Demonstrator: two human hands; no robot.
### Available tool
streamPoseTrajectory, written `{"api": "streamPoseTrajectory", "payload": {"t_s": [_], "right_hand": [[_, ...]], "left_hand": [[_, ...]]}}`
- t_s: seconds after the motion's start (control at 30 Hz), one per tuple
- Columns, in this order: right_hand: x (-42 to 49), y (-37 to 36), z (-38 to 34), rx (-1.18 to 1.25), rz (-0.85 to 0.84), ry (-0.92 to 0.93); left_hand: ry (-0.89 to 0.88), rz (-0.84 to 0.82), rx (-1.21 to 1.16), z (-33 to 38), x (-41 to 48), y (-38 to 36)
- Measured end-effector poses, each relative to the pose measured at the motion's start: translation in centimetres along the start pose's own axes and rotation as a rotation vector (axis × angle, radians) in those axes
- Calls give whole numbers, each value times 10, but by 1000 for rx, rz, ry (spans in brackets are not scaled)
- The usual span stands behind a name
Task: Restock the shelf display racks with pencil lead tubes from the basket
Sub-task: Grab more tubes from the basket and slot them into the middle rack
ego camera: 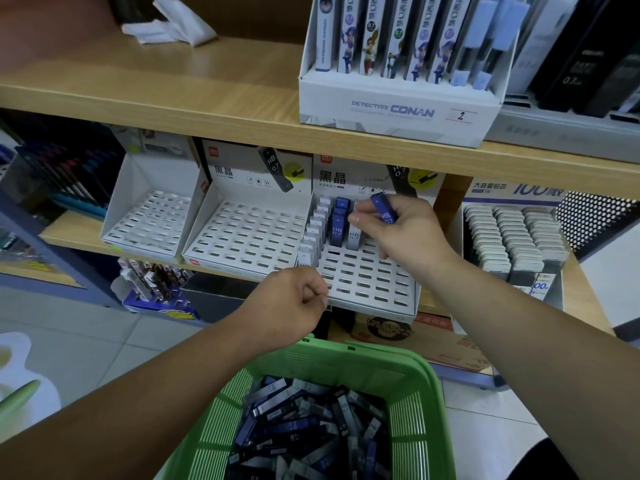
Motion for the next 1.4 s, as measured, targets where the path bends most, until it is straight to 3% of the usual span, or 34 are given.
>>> {"api": "streamPoseTrajectory", "payload": {"t_s": [0.13, 0.33, 0.53, 1.0, 1.23, 1.3, 1.4], "right_hand": [[-2, -4, 1, -230, -26, 59], [-1, 8, -6, -140, 117, 102], [1, 5, -15, -187, 183, 173], [3, 8, -4, -147, 154, 86], [9, 8, 13, -350, 158, 126], [3, 8, 4, -241, 182, 150], [-12, 8, -13, 203, 79, -143]], "left_hand": [[-2, -3, -16, -4, -1, -1], [20, -57, -40, -3, -1, -2], [1, -141, 125, 4, 0, 3], [-14, -133, 132, -2, -2, 2], [0, -143, 117, 0, -1, 1], [-3, -129, 116, 2, -1, 3], [-32, -67, 74, 11, -2, 2]]}}
Point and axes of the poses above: each hand's wrist, its own x-axis towards the middle knuckle, its own y-axis out of the back of the hand, z = x × y, the point moved 1 cm from there along x, towards the middle knuckle, and after that the axes turned 13 degrees about -y, right-handed, at the moved point
